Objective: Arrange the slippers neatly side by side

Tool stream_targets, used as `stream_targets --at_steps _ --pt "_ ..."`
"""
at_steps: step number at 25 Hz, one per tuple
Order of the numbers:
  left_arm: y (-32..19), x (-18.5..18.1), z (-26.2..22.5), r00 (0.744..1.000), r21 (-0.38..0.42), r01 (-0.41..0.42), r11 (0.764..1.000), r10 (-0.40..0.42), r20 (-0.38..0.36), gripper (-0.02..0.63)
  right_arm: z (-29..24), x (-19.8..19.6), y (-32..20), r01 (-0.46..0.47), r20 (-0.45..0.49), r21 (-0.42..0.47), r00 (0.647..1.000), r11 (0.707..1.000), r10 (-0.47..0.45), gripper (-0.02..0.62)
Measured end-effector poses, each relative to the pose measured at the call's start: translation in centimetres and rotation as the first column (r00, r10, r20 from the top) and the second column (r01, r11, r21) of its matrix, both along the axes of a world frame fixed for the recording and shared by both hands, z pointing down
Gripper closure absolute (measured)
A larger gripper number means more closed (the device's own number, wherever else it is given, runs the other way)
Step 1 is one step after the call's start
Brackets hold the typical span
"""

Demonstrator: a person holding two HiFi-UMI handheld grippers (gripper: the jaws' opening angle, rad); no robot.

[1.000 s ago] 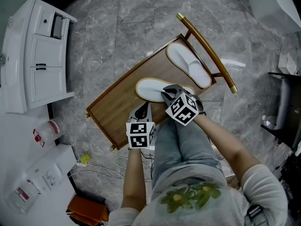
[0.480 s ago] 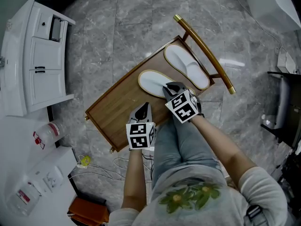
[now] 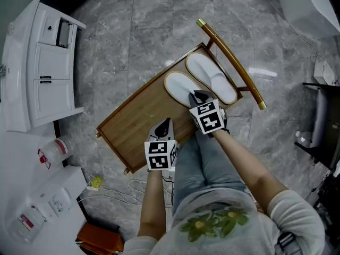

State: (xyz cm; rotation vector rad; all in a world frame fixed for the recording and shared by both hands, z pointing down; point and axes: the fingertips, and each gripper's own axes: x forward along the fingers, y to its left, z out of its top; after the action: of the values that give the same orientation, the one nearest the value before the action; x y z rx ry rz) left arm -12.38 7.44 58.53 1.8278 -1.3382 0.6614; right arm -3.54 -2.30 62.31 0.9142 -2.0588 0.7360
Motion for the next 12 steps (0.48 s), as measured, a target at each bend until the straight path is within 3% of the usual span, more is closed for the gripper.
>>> stream_targets --at_steps 12 --pt "-0.1 0.2 0.4 1.0 -0.022 -0.004 1.0 0.004 -0.002 0.591 1.4 0.7 -2.0 -0.112 0.016 -0.049 0.994 0.993 0.113 0.555"
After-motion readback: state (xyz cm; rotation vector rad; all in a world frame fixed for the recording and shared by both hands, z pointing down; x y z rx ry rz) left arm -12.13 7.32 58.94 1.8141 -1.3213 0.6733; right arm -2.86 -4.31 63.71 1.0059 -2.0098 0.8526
